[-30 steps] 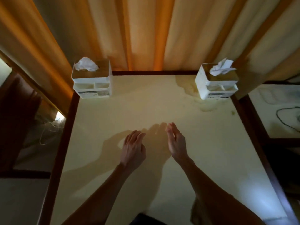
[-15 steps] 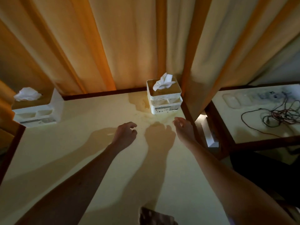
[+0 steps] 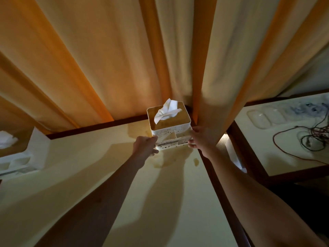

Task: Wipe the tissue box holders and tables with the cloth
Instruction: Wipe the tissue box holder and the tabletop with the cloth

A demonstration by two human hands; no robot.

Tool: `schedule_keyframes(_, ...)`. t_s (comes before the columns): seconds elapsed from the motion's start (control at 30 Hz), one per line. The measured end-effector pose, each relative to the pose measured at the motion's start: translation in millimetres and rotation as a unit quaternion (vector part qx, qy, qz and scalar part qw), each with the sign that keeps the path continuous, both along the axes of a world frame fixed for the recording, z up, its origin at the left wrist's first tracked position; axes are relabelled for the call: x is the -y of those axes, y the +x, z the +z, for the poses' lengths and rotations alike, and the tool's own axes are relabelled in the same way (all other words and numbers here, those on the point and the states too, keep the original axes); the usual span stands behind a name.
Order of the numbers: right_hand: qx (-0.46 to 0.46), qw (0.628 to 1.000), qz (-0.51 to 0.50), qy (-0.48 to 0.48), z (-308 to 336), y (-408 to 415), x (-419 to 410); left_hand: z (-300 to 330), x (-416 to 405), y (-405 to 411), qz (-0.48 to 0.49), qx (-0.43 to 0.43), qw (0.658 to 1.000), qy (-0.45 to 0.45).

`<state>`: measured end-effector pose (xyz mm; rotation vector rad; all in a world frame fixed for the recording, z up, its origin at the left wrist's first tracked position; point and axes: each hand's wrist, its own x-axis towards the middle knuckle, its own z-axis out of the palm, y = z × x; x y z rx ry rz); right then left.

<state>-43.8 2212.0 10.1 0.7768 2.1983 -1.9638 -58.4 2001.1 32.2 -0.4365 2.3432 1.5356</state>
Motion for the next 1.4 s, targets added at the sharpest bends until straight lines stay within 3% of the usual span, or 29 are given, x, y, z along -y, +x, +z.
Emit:
schedule_keyframes(0.23, -0.042, 0.997, -0.018, 0.06, -14, 2, 4, 1, -3, 17, 0.034, -0.038, 0.998, -0.034)
schedule_keyframes(0.37, -0.048, 0.995, -0.029, 0.08, -22, 30, 18, 8, 12, 51, -0.001, -0.071, 0.996, -0.06)
schedule_keyframes(0.67, -0.061, 0.99, -0.045, 0.121, 9, 163, 112, 16, 104, 182, 0.03, -0.064, 0.997, 0.009)
schedule_keyframes(1.0, -0.04, 0.996, -0.02, 0.082, 11, 295, 239, 2, 225, 325, 0.103, -0.06, 0.992, 0.035)
schedule_keyframes(1.4, -0.004, 0.996, -0.011, 0.094, -8, 354, 307, -12, 300, 380, 0.073, -0.025, 0.995, 0.066)
